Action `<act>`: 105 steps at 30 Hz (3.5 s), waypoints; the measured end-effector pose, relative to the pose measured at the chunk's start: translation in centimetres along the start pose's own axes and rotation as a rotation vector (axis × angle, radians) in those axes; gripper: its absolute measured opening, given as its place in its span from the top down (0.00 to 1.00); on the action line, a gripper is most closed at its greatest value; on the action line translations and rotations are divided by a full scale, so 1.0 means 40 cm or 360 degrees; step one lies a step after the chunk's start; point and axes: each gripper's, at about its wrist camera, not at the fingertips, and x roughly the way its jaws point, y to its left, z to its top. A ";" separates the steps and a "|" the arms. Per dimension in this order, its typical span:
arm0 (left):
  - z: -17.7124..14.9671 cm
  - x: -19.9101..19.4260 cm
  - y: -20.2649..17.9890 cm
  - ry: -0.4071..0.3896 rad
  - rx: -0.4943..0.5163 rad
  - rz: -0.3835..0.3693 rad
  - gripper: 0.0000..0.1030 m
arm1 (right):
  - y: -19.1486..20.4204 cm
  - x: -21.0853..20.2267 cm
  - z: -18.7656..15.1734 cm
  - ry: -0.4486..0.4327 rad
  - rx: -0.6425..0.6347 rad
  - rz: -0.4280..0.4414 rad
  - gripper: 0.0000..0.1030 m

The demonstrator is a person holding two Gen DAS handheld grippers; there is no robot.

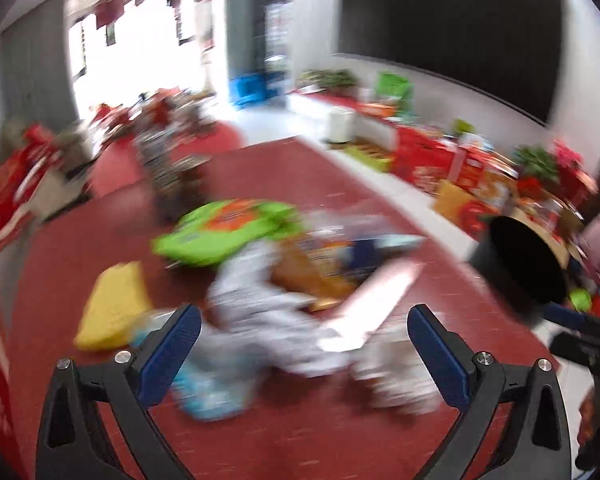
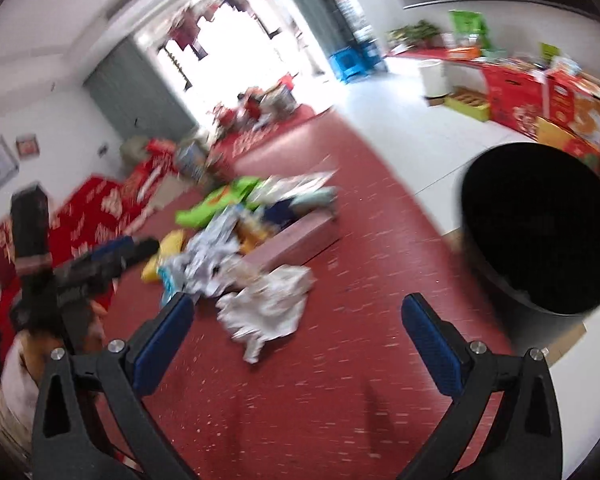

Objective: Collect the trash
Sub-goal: 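Grasp the yellow foam net with the left tool while the right tool grasps white crumpled paper, then move both items over the black bin and open both tools to release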

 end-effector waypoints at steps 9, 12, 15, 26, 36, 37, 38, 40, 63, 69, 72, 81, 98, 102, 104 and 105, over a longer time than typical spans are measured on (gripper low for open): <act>-0.011 0.107 0.378 0.0130 -0.0325 0.0302 0.00 | 0.213 0.154 0.013 0.0154 -0.0347 -0.0009 0.00; -0.009 0.171 0.423 0.0177 -0.0358 0.0334 0.00 | 0.259 0.210 0.044 0.0178 -0.0361 0.0018 0.01; -0.009 0.227 0.432 0.0217 -0.0342 0.0352 0.00 | 0.286 0.271 0.065 0.0225 -0.0346 0.0018 0.12; -0.033 0.332 0.467 0.0351 -0.0374 0.0414 0.00 | 0.325 0.437 0.053 0.0438 -0.0354 -0.0087 0.42; -0.034 0.273 0.426 0.0265 -0.0236 0.0387 0.00 | 0.328 0.418 0.027 0.0465 -0.0330 -0.0004 0.85; -0.036 0.257 0.423 0.0249 -0.0229 0.0384 0.00 | 0.331 0.409 0.029 0.0456 -0.0333 0.0005 0.85; -0.036 0.243 0.420 0.0235 -0.0224 0.0380 0.00 | 0.334 0.392 0.028 0.0439 -0.0343 0.0017 0.86; -0.040 0.203 0.416 0.0191 -0.0218 0.0370 0.00 | 0.339 0.370 0.031 0.0412 -0.0349 0.0041 0.86; 0.015 -0.119 0.018 -0.0173 0.0010 -0.0128 0.00 | 0.182 -0.020 0.067 -0.0041 -0.0254 0.0140 0.86; 0.062 -0.077 -0.218 -0.0139 0.0211 -0.0301 0.00 | 0.026 -0.117 0.059 -0.0137 -0.0115 -0.0001 0.86; 0.076 -0.045 -0.337 -0.0103 0.0303 -0.0381 0.00 | -0.058 -0.163 0.051 -0.0180 -0.0026 -0.0084 0.86; 0.080 0.066 -0.663 0.0011 0.0577 -0.0504 0.00 | -0.260 -0.256 0.009 -0.0258 0.0208 -0.0255 0.86; 0.064 0.221 -0.817 0.0102 0.0648 -0.0412 0.00 | -0.422 -0.241 -0.001 -0.0202 0.0349 -0.0327 0.86; 0.061 0.198 -0.777 0.0071 0.0625 -0.0397 0.00 | -0.418 -0.201 0.022 -0.0172 0.0311 -0.0347 0.84; 0.061 0.185 -0.753 0.0057 0.0602 -0.0399 0.00 | -0.414 -0.186 0.032 -0.0165 0.0315 -0.0347 0.84; 0.060 0.178 -0.744 0.0051 0.0594 -0.0398 0.00 | -0.413 -0.179 0.034 -0.0158 0.0315 -0.0350 0.84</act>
